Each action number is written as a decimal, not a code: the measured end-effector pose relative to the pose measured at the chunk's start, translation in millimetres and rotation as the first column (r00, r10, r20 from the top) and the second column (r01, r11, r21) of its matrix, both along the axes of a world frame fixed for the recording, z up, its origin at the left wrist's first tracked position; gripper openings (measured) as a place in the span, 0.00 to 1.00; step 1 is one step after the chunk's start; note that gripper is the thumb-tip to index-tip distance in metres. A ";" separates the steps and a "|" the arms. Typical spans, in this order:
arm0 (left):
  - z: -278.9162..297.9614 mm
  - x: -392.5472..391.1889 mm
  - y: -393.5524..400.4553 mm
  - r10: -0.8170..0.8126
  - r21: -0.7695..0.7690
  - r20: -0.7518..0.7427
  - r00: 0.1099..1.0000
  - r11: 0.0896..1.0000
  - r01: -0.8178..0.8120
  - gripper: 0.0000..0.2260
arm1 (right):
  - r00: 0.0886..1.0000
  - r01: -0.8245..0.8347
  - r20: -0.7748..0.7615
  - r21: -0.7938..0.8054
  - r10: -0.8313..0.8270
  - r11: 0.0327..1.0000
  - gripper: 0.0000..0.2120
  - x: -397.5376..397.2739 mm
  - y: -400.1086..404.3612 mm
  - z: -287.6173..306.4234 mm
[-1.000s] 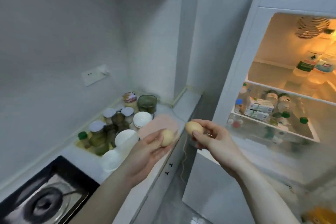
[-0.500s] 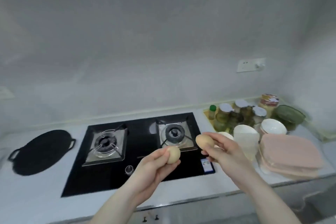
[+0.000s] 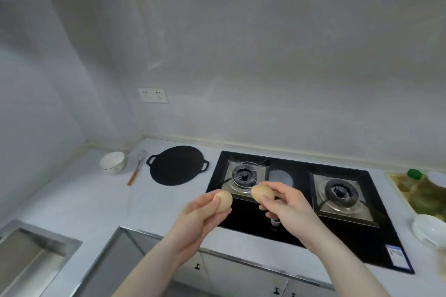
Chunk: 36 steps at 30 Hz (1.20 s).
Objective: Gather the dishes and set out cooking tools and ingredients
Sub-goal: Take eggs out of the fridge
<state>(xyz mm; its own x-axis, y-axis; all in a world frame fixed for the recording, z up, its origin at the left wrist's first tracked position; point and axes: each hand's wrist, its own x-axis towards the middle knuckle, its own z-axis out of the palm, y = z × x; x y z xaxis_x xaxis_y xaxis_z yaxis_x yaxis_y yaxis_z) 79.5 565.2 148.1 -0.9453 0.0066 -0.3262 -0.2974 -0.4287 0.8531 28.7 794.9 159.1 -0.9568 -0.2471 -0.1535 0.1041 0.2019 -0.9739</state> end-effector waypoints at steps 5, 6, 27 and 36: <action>-8.6 11.6 -89.7 0.120 -0.049 -0.002 0.993 0.992 -0.120 0.12 | 0.997 -0.073 0.029 0.015 0.073 0.997 0.14 -3.9 -85.1 -9.9; -9.9 13.1 -98.8 0.135 -0.062 0.001 0.991 0.989 -0.135 0.12 | 0.995 -0.090 0.038 0.017 0.090 0.996 0.14 -3.5 -92.8 -11.0; -101.9 -70.8 -303.5 0.510 -0.428 0.093 0.855 0.796 -0.428 0.16 | 0.888 -0.452 0.205 0.211 0.413 0.867 0.18 -155.7 -323.5 -111.3; -167.4 -111.3 -378.7 0.494 -0.595 0.203 0.845 0.748 -0.294 0.16 | 0.874 -0.455 0.324 0.279 0.363 0.846 0.15 -177.2 -384.6 -165.5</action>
<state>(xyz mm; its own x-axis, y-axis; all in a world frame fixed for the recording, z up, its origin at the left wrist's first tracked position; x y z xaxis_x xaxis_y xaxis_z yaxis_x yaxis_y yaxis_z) -31.8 186.5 -19.3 -0.6556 -0.6068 -0.4493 -0.5057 -0.0891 0.8581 -148.4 410.3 -6.4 -0.6969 -0.4965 -0.5176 0.1670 0.5895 -0.7903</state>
